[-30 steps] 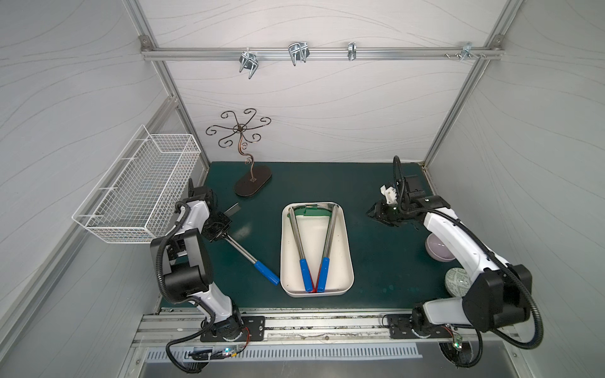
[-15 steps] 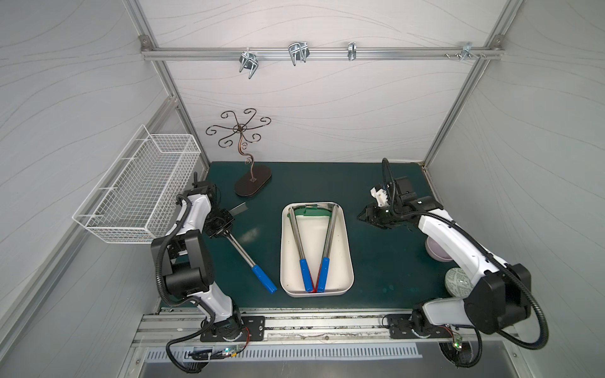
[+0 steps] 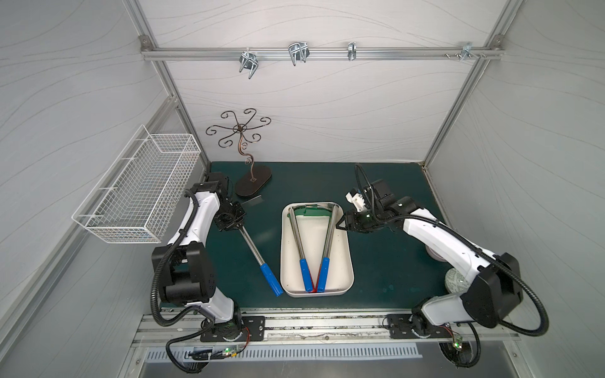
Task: Put the small hoe into the storage box
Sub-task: Place the hoe in the storage box.
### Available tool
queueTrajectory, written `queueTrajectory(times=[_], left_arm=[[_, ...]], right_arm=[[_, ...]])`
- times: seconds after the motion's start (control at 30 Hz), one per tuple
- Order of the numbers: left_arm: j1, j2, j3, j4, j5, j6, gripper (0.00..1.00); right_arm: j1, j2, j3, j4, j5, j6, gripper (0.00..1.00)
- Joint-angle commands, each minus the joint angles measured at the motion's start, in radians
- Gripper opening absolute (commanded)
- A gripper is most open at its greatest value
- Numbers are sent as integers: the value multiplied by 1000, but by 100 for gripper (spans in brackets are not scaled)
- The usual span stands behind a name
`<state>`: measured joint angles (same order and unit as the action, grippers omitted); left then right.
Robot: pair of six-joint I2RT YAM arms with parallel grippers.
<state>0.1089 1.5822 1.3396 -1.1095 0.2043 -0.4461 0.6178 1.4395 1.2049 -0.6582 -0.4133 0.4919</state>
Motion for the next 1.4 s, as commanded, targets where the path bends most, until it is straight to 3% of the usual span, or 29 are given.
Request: queueTrajectory(times=[0.0,0.23,0.43,0.73,1.13,1.23,1.37], left_arm=[[-38,-40,5,1,106,-24,0],[-83,-48,64,-26,213,-36,0],[-184,-35,63,26,258,-93,0],[-324,26,96,143,261,-209,0],[-390,67,155,163,253,-257,0],[-394,67,157,168,254,-261,0],[-397,68,155,169,261,-263,0]], right_arm=[[54,30,40,34,-38,15,51],[137,66,58,93,-103,24,52],[224,118,86,133,-139,32,57],[338,171,107,147,-102,60,61],[378,236,94,178,-43,91,63],[388,260,98,204,-46,102,58],[399,279,105,233,-52,108,31]])
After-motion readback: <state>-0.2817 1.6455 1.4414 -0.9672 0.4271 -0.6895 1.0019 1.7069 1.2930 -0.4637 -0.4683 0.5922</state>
